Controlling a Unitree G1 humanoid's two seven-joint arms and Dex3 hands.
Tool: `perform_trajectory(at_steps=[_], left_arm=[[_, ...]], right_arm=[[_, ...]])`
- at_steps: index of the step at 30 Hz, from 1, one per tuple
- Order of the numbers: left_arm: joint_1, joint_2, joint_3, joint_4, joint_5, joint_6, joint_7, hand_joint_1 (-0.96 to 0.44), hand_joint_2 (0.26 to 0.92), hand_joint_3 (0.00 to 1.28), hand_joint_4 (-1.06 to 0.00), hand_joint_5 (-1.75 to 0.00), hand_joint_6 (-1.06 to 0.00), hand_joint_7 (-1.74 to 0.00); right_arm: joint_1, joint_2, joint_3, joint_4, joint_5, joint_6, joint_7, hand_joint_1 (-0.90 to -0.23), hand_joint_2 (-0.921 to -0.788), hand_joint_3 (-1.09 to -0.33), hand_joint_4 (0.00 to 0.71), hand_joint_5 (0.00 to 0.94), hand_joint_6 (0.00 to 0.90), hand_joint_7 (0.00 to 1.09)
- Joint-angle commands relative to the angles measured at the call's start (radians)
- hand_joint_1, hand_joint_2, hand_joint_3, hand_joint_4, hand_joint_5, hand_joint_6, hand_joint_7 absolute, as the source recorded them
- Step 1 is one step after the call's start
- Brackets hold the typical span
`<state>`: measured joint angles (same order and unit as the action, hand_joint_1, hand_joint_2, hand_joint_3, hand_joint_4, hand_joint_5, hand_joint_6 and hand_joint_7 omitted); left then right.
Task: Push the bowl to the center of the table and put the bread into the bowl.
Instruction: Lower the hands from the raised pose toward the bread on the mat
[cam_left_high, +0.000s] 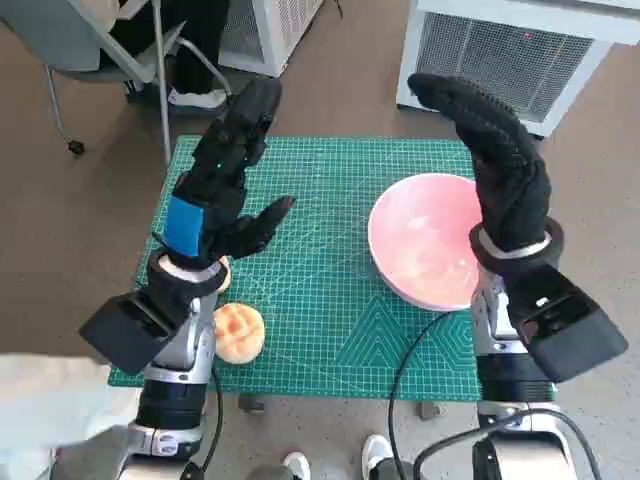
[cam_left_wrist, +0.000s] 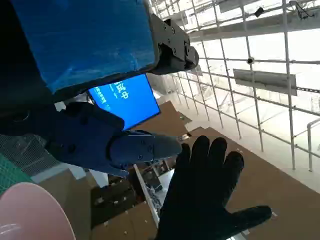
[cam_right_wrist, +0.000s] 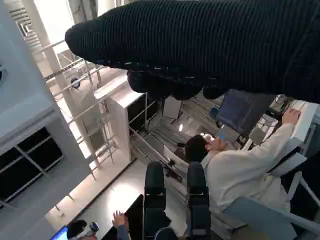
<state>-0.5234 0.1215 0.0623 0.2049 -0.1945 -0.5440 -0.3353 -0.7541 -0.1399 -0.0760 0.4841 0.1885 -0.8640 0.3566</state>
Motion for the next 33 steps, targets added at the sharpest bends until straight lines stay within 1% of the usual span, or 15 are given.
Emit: perform_trajectory(at_steps=[1, 8, 16, 24, 27, 30, 32, 33], left_arm=[[0.01, 0.009, 0.006, -0.011, -0.008, 0.003, -0.004, -0.46, 0.921, 0.3, -0.23, 0.0, -0.32, 0.0], [0.012, 0.008, 0.005, -0.017, -0.003, 0.005, 0.001, -0.46, 0.921, 0.3, -0.23, 0.0, -0.32, 0.0], [0.013, 0.005, 0.004, -0.021, -0.004, 0.006, 0.001, -0.46, 0.921, 0.3, -0.23, 0.0, -0.32, 0.0], [0.01, 0.004, 0.006, -0.015, -0.006, -0.001, 0.0, -0.46, 0.921, 0.3, -0.23, 0.0, -0.32, 0.0], [0.011, 0.001, 0.006, -0.015, -0.004, -0.002, 0.005, -0.46, 0.921, 0.3, -0.23, 0.0, -0.32, 0.0], [0.014, 0.0, 0.007, -0.016, -0.004, -0.003, 0.007, -0.45, 0.921, 0.3, -0.23, 0.0, -0.33, -0.01], [0.017, -0.001, 0.009, -0.017, -0.004, -0.005, 0.008, -0.45, 0.921, 0.29, -0.23, 0.0, -0.34, -0.01], [0.018, 0.0, 0.011, -0.017, -0.004, -0.006, 0.008, -0.45, 0.921, 0.29, -0.23, 0.0, -0.34, -0.01]], right_arm=[[0.015, 0.003, 0.0, 0.025, -0.005, -0.002, 0.001, -0.568, -0.921, -0.811, 0.243, 0.026, -0.001, 0.66], [0.019, 0.003, 0.005, 0.029, -0.002, -0.002, 0.006, -0.559, -0.921, -0.811, 0.248, 0.026, -0.001, 0.65], [0.026, 0.004, 0.008, 0.031, -0.002, -0.004, 0.009, -0.571, -0.921, -0.807, 0.249, 0.023, -0.001, 0.62], [0.034, -0.009, 0.001, 0.031, 0.001, -0.006, 0.013, -0.579, -0.921, -0.807, 0.247, 0.019, -0.001, 0.61], [0.051, -0.026, -0.012, 0.003, 0.006, 0.001, 0.007, -0.575, -0.921, -0.819, 0.244, 0.017, -0.001, 0.61], [0.07, -0.045, -0.031, -0.026, 0.011, 0.008, -0.002, -0.56, -0.921, -0.867, 0.229, 0.009, -0.001, 0.6], [0.077, -0.058, -0.049, -0.023, 0.019, 0.01, -0.005, -0.554, -0.921, -0.889, 0.222, 0.006, -0.001, 0.59], [0.082, -0.067, -0.066, -0.011, 0.028, 0.009, -0.007, -0.552, -0.921, -0.899, 0.218, 0.004, -0.001, 0.58]])
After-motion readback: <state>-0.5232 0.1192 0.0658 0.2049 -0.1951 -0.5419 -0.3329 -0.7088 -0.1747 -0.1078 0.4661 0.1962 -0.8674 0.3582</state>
